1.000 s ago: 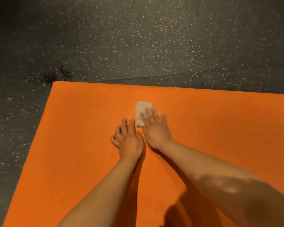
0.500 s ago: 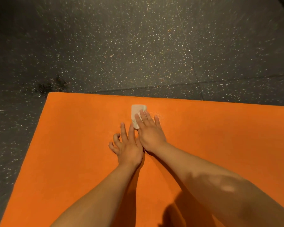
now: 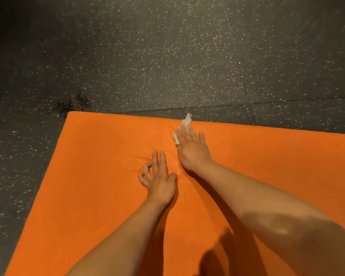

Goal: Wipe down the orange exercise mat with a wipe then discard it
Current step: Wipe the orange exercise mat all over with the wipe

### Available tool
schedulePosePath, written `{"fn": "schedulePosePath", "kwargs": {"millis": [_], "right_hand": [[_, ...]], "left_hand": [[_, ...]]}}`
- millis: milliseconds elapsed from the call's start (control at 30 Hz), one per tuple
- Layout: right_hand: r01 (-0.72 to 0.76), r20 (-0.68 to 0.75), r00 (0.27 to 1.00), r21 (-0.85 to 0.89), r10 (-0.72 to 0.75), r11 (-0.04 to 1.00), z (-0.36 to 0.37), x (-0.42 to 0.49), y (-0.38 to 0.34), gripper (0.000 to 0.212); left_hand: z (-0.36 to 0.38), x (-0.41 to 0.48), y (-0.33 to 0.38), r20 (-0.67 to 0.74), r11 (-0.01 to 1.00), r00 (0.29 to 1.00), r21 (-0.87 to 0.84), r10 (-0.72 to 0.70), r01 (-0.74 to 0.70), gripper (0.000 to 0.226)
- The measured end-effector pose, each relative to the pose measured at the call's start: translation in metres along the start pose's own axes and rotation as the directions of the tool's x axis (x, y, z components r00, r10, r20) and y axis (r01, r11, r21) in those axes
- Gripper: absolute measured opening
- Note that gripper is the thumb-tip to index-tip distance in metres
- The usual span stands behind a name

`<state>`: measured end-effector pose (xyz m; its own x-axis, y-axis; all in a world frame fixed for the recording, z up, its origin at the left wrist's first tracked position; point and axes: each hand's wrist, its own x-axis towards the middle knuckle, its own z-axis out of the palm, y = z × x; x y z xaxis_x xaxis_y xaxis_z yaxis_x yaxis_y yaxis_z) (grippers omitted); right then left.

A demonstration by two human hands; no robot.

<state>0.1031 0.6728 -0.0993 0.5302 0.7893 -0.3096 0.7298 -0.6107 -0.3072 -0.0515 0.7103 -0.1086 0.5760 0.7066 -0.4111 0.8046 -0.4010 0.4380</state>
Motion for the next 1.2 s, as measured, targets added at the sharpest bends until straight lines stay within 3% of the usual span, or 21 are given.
{"fn": "schedulePosePath", "kwargs": {"millis": [100,167,300,533,733,1067,1200], "right_hand": [[0.092,0.078,0.993,0.015,-0.093,0.996,0.012,-0.022,-0.029,0.066],[0.125,0.119,0.985,0.035,-0.128,0.992,0.019,-0.033,-0.037,0.064],[0.197,0.154,0.968,0.012,-0.196,0.980,0.027,-0.060,-0.043,0.065],[0.316,0.209,0.932,-0.067,-0.296,0.947,0.066,-0.132,-0.072,0.063],[0.387,0.286,0.891,-0.072,-0.352,0.919,0.089,-0.198,-0.092,0.061],[0.468,0.527,0.749,0.010,-0.402,0.884,0.105,-0.319,-0.127,0.061],[0.365,0.571,0.714,0.189,-0.405,0.911,0.097,-0.334,-0.129,0.064]], "left_hand": [[-0.005,-0.002,-0.004,0.012,0.997,0.999,-0.072,0.039,-0.038,0.084],[-0.006,-0.007,-0.009,-0.001,0.986,0.997,-0.147,0.076,-0.076,0.074],[0.000,-0.035,-0.037,-0.160,0.972,0.976,-0.163,0.145,-0.171,0.062],[0.015,-0.119,-0.085,-0.236,0.990,0.970,-0.111,0.061,-0.089,0.060],[0.031,-0.196,-0.108,-0.254,0.980,0.964,-0.197,-0.073,0.023,0.056],[0.028,-0.320,-0.131,-0.054,0.929,0.976,-0.322,-0.211,0.183,0.053],[0.015,-0.338,-0.128,0.017,0.880,0.968,-0.414,-0.249,0.233,0.050]]}}
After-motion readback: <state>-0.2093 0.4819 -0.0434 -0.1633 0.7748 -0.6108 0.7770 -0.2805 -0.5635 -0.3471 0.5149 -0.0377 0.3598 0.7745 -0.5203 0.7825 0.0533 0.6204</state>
